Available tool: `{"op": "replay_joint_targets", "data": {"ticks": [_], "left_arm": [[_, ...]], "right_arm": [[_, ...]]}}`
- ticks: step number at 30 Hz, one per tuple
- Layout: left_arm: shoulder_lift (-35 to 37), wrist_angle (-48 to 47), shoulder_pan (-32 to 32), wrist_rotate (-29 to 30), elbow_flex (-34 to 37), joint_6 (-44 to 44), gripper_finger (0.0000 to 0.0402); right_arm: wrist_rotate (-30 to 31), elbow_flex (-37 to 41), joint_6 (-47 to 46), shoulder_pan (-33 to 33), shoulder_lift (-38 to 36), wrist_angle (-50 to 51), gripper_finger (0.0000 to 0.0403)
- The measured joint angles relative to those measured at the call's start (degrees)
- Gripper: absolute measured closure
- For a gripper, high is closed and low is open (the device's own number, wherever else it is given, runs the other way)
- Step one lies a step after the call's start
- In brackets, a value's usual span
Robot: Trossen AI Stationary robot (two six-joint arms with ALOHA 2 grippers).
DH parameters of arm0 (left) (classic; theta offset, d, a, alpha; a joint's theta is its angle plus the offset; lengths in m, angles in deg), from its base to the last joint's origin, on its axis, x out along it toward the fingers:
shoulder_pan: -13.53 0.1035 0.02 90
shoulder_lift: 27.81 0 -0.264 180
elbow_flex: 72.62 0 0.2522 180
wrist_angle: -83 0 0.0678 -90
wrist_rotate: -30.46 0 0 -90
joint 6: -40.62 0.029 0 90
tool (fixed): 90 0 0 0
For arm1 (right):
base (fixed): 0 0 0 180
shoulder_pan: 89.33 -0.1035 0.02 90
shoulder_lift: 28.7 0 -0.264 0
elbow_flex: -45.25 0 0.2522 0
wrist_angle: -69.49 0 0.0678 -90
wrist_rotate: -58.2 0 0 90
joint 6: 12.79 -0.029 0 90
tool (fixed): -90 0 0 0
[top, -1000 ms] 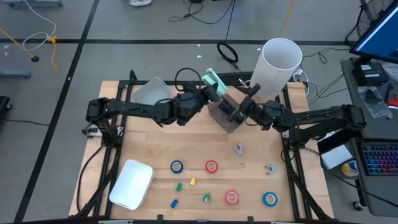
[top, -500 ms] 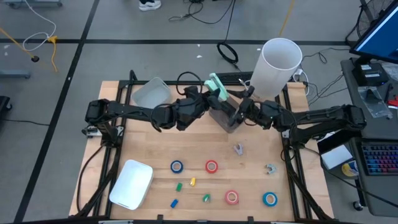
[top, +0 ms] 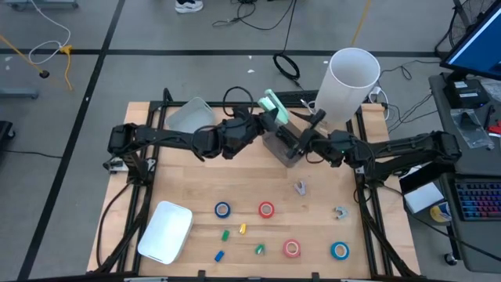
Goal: Pick and place Stapler, Stapler remover, tape
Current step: Put the large green stapler into the black bin
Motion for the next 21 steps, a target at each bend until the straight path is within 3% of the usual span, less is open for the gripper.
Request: {"op": "replay_joint_targets", "data": {"ticks": [6, 15, 21], "left_arm": [[0.0, -0.4, 2.0, -4.0, 0.0, -4.7, 0.0283], [0.0, -0.5, 5.2, -10.9, 0.0, -13.8, 0.0283], [0.0, 0.7, 6.5, -15.3, 0.0, -18.1, 0.0283]], "right_arm": [[7.2, 0.0, 15.3, -1.0, 0.0, -0.3, 0.0122], [7.0, 0.0, 38.5, -0.7, 0.4, -6.1, 0.0126], [7.0, 0.0, 45.0, -0.7, 1.3, -4.9, 0.0126]]}}
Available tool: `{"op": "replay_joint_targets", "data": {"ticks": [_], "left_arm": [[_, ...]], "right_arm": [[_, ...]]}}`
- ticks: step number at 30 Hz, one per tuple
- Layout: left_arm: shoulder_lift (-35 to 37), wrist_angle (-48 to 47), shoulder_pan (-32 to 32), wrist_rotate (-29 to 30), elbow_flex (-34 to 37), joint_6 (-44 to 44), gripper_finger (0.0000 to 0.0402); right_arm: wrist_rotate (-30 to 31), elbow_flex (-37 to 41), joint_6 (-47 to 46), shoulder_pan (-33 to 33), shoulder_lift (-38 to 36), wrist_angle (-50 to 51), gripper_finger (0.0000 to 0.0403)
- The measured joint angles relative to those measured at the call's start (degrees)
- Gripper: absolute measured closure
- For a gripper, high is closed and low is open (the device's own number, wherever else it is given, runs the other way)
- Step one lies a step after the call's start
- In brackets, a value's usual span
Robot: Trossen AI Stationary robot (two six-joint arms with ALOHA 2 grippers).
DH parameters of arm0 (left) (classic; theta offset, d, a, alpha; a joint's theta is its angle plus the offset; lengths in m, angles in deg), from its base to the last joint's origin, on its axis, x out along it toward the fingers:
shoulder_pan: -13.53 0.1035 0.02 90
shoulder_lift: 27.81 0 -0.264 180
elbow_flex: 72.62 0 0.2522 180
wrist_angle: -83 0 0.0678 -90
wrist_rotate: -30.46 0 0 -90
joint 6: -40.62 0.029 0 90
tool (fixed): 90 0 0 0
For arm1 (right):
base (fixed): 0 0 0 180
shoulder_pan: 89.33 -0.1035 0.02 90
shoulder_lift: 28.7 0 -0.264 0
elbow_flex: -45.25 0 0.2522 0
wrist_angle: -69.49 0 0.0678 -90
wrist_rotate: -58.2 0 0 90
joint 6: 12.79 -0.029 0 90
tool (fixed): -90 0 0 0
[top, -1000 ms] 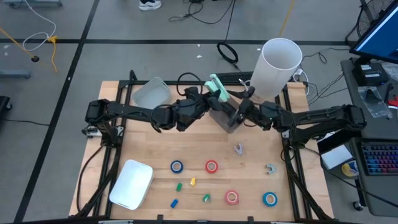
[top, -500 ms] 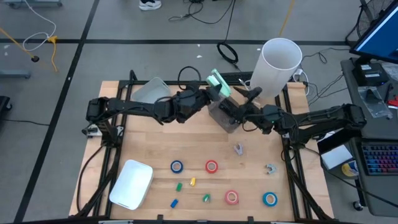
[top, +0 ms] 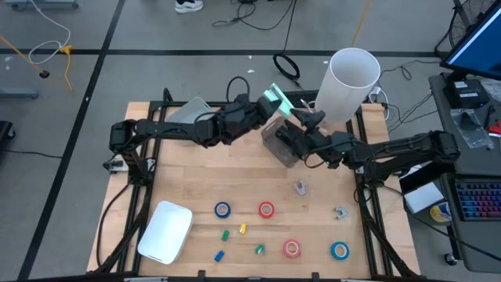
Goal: Pick and place Stapler, Stapler remover, tape
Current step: Put the large green stapler into the black bin
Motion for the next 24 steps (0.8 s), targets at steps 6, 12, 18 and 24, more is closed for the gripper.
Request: {"op": "replay_joint_targets", "data": {"ticks": [6, 12, 18, 24], "left_arm": [[0.0, 0.4, -0.3, -1.6, 0.0, -1.9, 0.0283], [-0.1, 0.2, -1.1, -1.0, 0.1, -2.4, 0.0283], [-0.1, 0.0, -1.6, 0.0, 0.1, -2.8, 0.0283], [-0.1, -0.7, -1.7, 0.2, 0.1, -2.9, 0.0283]], "right_arm": [[0.1, 0.1, 1.7, 1.0, 2.3, -1.1, 0.0126], [0.2, 0.0, 5.7, 1.6, 5.3, -6.4, 0.0126], [0.4, -0.1, 6.0, 1.9, 6.7, -7.6, 0.014], [0.5, -0.1, 6.4, 1.9, 7.3, -8.9, 0.0196]]}}
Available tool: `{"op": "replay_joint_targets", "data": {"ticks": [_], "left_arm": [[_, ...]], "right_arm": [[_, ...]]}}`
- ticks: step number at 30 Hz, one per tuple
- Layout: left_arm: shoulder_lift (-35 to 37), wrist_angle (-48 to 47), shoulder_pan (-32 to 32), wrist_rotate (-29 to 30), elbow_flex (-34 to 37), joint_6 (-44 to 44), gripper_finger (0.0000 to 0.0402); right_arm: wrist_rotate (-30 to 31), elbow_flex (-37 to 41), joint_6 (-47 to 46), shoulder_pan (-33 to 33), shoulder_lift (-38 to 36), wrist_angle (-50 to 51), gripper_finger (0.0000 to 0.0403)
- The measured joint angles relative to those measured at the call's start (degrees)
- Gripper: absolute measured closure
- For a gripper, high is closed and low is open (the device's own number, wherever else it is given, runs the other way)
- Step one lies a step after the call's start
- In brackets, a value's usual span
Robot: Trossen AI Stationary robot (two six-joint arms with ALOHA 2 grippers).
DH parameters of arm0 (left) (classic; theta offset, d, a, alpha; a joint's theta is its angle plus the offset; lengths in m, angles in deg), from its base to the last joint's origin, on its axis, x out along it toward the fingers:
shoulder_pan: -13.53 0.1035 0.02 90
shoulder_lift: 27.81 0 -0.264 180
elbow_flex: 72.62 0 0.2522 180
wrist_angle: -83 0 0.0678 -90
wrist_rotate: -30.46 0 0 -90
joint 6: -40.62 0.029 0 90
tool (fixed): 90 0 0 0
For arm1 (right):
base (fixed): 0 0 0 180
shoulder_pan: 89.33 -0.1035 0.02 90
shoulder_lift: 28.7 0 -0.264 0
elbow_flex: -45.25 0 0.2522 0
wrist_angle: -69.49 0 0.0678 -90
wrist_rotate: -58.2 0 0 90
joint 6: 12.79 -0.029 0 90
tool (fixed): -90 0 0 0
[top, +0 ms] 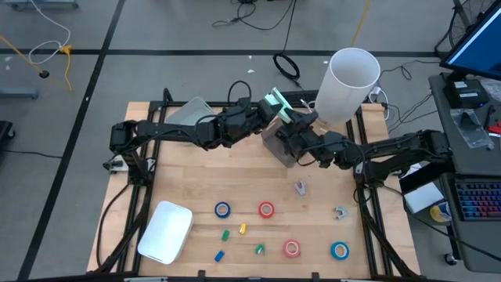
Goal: Pick and place Stapler, Stapler remover, tape
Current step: Put the large green stapler into the black bin
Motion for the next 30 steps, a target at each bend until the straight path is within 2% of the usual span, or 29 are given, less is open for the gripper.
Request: {"op": "replay_joint_targets", "data": {"ticks": [7, 16, 24, 30], "left_arm": [[0.0, 0.3, 0.0, -0.1, 0.0, -1.8, 0.0283], [0.0, 0.0, 0.3, -0.7, 0.0, -2.3, 0.028], [0.0, 0.2, 0.3, -1.0, 0.0, 2.9, 0.0162], [0.0, 0.1, 0.4, -1.5, -0.1, 9.5, 0.0116]], "right_arm": [[1.0, 0.0, 1.0, 0.0, 0.0, -1.9, 0.0277], [1.2, 0.0, 1.2, -0.1, 0.1, -2.2, 0.028], [1.3, 0.1, 0.8, -0.1, 0.1, -2.2, 0.0281], [3.5, 0.1, -1.2, -0.1, 0.2, -2.1, 0.0283]]}}
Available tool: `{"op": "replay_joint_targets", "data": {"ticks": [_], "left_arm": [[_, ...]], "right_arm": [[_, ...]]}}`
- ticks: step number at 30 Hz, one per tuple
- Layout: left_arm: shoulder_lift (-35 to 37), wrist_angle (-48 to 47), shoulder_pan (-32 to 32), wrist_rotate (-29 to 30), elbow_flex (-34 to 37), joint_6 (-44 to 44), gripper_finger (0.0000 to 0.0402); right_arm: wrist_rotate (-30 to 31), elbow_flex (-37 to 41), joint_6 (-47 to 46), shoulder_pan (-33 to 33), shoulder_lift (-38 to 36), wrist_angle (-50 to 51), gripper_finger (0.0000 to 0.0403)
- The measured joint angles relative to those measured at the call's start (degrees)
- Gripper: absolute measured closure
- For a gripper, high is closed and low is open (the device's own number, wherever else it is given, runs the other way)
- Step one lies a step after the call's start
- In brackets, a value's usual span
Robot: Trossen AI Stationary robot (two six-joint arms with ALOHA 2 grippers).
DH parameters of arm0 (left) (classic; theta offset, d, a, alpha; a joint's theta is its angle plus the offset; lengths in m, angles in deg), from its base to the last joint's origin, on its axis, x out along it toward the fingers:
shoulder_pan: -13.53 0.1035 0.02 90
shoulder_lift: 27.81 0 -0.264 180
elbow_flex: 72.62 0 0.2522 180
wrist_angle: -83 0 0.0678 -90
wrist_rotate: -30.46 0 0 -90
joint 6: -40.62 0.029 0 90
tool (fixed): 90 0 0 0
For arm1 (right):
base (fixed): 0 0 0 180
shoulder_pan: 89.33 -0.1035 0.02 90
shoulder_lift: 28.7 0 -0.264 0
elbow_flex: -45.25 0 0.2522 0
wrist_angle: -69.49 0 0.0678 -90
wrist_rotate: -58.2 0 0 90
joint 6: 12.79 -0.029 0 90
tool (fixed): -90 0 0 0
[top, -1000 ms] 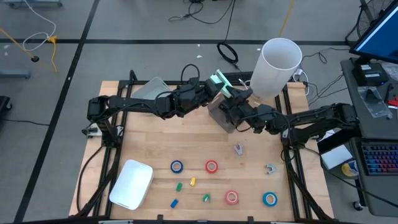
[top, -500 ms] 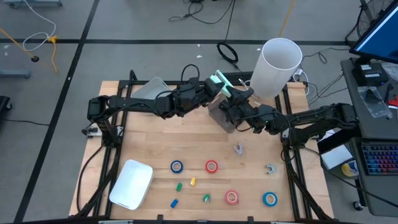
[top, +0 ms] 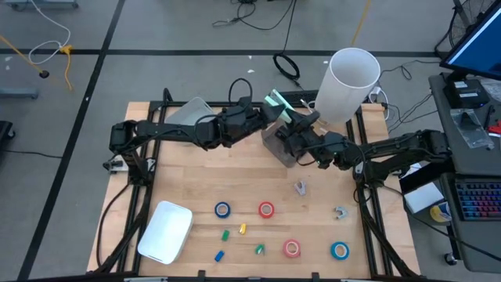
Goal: Pick and place Stapler, Stapler remover, tape
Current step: Put the large green stapler into the black bin
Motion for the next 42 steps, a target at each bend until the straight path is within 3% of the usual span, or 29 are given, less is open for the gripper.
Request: {"op": "replay_joint_targets", "data": {"ticks": [5, 15, 22, 26, 29, 34, 40, 42], "left_arm": [[0.1, -2.2, 0.4, 0.2, -0.1, 7.7, 0.01], [0.3, -16.6, 1.2, -2.4, -0.2, 11.7, 0.0111], [2.1, -35.3, 1.1, -7.1, 0.0, 20.3, 0.0119], [3.7, -48.3, -0.3, -5.1, 0.0, 21.6, 0.0115], [4.3, -55.9, -1.6, -0.9, -0.1, 21.0, 0.0116], [5.1, -65.3, -3.1, 4.3, -0.1, 18.0, 0.0115], [5.0, -69.7, -4.2, 6.6, 0.0, 17.0, 0.0116], [5.0, -69.8, -4.5, 7.2, 0.0, 17.1, 0.0117]], "right_arm": [[1.8, 0.1, -4.3, 0.0, -0.3, 0.4, 0.0283], [9.6, 0.1, -14.8, 0.0, -0.3, 3.1, 0.0283], [11.0, 0.1, -29.8, -0.4, -0.4, 11.8, 0.0283], [10.3, 0.1, -41.0, -0.4, -0.4, 18.2, 0.0283], [5.8, 0.0, -52.4, -0.4, -0.4, 23.2, 0.0283], [-8.1, 0.0, -73.0, 1.4, -0.4, 32.1, 0.0283], [-16.8, 0.0, -85.1, 5.7, -0.4, 40.5, 0.0283], [-22.3, 0.0, -89.0, 7.7, -0.4, 41.7, 0.0283]]}}
